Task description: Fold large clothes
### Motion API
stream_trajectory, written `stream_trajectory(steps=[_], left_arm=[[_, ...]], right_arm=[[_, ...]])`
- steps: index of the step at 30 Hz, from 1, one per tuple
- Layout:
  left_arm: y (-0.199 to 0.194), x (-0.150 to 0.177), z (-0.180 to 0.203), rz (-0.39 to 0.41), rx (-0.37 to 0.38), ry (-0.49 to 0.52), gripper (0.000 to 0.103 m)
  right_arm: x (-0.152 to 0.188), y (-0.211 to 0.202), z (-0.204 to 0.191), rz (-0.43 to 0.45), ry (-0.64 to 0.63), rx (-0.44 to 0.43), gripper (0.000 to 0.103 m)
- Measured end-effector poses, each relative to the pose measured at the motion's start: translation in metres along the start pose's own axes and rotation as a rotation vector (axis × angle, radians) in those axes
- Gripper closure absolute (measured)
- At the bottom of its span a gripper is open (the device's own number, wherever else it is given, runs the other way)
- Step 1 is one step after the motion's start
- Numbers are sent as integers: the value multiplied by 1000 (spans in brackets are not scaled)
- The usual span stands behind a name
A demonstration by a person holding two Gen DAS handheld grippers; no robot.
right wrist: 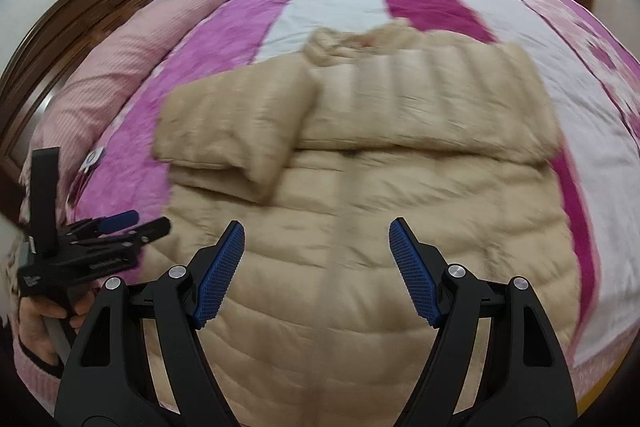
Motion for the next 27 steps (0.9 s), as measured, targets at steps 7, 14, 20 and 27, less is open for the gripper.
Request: stream_trajectory(steps=[7,14,20,27], left_arm=[[-5,3,-33,0,-22,-42,25],[-9,7,-53,8,-20,-88,25],[-8,11,-63,14,-10,-116,25],[-3,13,-65,11,-8,-115,25]], right_arm=[[-16,22,-73,-15,-127,-34,27],[-40,46,-133,-17,-212,-44,25],[-49,77,-168,-42,-273,-27,24],[-50,113,-173,-99,-269,10,24]])
Point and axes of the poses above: each gripper's, at about its wrist camera, not at the fingertips, and y roughly the way its jaws point, z to its right, x to its underside, the point moved 10 cm from there along y, roughly the way its jaws point, and after that the axes turned 12 degrees about x, right-handed, at the moved point
